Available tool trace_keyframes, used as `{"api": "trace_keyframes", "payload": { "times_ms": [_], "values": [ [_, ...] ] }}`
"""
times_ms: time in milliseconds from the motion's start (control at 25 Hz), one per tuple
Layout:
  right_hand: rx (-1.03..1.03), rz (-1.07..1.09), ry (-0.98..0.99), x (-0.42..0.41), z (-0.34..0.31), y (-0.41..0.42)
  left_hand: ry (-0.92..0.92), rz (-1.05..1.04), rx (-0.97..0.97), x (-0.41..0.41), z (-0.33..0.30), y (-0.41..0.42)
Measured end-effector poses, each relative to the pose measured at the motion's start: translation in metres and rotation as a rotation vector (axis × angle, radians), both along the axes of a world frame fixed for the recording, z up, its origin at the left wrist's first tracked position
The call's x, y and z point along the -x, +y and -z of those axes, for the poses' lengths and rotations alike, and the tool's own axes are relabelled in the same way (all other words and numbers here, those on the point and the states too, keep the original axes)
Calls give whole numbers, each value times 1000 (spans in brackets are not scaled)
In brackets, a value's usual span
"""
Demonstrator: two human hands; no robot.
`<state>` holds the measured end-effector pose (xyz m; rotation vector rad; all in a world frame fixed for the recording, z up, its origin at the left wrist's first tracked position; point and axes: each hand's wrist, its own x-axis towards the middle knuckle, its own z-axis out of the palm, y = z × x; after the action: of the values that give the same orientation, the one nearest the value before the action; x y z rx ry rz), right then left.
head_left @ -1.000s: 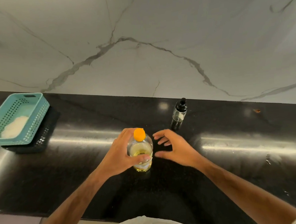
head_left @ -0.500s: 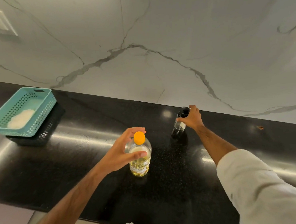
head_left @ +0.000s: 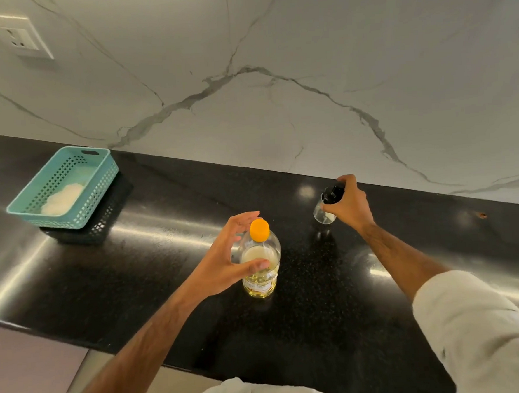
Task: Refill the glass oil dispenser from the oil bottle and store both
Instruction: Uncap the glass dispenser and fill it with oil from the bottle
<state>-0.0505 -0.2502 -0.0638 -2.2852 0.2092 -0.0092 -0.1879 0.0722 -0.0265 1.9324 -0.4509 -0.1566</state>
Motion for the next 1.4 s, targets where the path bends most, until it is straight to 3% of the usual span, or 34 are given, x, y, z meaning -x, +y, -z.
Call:
{"api": "trace_keyframes", "payload": {
  "times_ms": [400, 680, 800, 960, 1040, 1120, 1240, 1400],
  "values": [
    [-24, -142, 118, 170, 1, 34, -14, -23, 110, 13, 14, -11],
    [20, -144, 152, 212, 20, 46, -473, -380, 35, 59, 39, -16],
    [43, -124, 152, 220, 25, 47, -598, -208, -40, 83, 60, -16],
    [60, -112, 141, 223, 26, 52, -386, 223, -171, 96, 69, -26],
    [57, -146, 177, 223, 22, 48, -238, 318, -246, 92, 70, -39],
    [66, -191, 214, 226, 12, 35, -112, 265, -271, 86, 75, -54],
    [80, -157, 97, 235, -8, 17, 41, 133, -245, 78, 86, -74],
    [222, -202, 25, 236, -14, 23, 211, 124, -166, 62, 101, -93]
  ]
}}
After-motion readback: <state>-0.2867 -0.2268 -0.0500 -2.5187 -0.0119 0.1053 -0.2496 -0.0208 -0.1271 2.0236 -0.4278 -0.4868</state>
